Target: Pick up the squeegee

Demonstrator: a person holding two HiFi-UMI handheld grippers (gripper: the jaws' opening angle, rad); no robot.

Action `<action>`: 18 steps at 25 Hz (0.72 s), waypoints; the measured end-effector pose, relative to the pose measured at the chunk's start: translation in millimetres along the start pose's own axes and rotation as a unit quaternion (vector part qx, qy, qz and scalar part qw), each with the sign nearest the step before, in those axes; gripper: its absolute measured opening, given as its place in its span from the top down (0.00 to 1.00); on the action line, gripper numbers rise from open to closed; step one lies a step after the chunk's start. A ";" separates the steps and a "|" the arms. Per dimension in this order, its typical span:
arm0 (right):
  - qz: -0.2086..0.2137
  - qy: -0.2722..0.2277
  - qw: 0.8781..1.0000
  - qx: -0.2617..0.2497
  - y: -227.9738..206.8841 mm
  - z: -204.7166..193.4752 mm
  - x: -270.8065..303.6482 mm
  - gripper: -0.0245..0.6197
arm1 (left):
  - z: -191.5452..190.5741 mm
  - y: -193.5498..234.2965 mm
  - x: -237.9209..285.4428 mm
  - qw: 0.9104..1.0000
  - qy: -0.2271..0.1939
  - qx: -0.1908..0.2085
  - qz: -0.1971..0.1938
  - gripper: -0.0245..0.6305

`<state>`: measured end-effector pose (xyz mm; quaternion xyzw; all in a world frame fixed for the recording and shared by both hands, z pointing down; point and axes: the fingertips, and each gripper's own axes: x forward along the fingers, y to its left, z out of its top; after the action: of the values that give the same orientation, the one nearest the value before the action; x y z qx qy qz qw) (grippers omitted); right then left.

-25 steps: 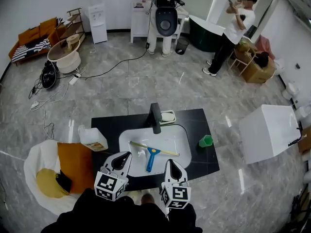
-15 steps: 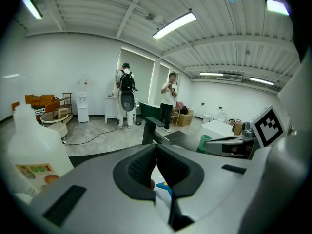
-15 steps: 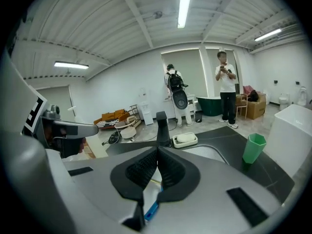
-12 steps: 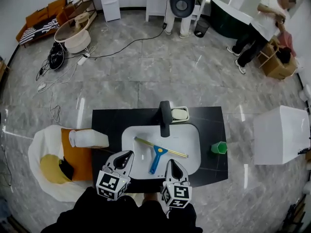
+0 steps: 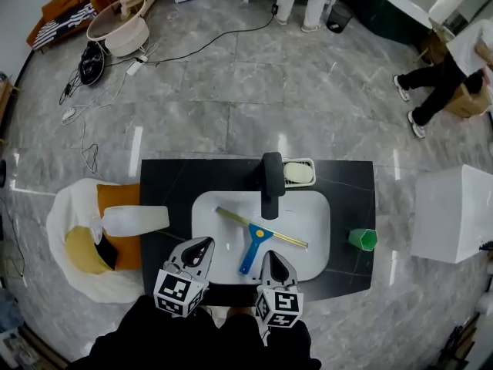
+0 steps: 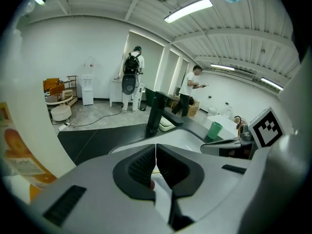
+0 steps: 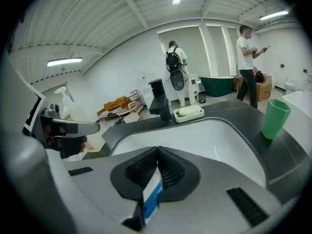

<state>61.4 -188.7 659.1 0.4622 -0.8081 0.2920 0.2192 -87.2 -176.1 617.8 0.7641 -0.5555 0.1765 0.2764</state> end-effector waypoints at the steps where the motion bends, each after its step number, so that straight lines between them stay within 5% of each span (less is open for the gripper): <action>1: 0.001 0.006 1.000 0.001 -1.0 -4.1 5.2 0.94 | -4.3 2.0 3.4 1.000 0.005 -0.003 0.001 0.93; 13: -0.011 0.097 0.994 0.048 -21.0 -53.1 51.6 0.93 | -34.9 13.4 30.3 0.999 0.034 -0.027 0.008 0.93; 15: -0.005 0.108 0.992 0.063 -20.5 -56.0 57.5 0.77 | -35.4 14.3 33.0 0.999 0.035 -0.030 0.009 0.93; 18: -0.011 0.126 0.989 0.081 -23.6 -64.3 67.9 0.72 | -37.4 15.8 37.7 0.999 0.037 -0.034 0.010 0.93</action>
<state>55.1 -196.9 755.0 0.4468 -0.7425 0.4100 0.2846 -88.7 -184.9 672.5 0.7414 -0.5583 0.1885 0.3212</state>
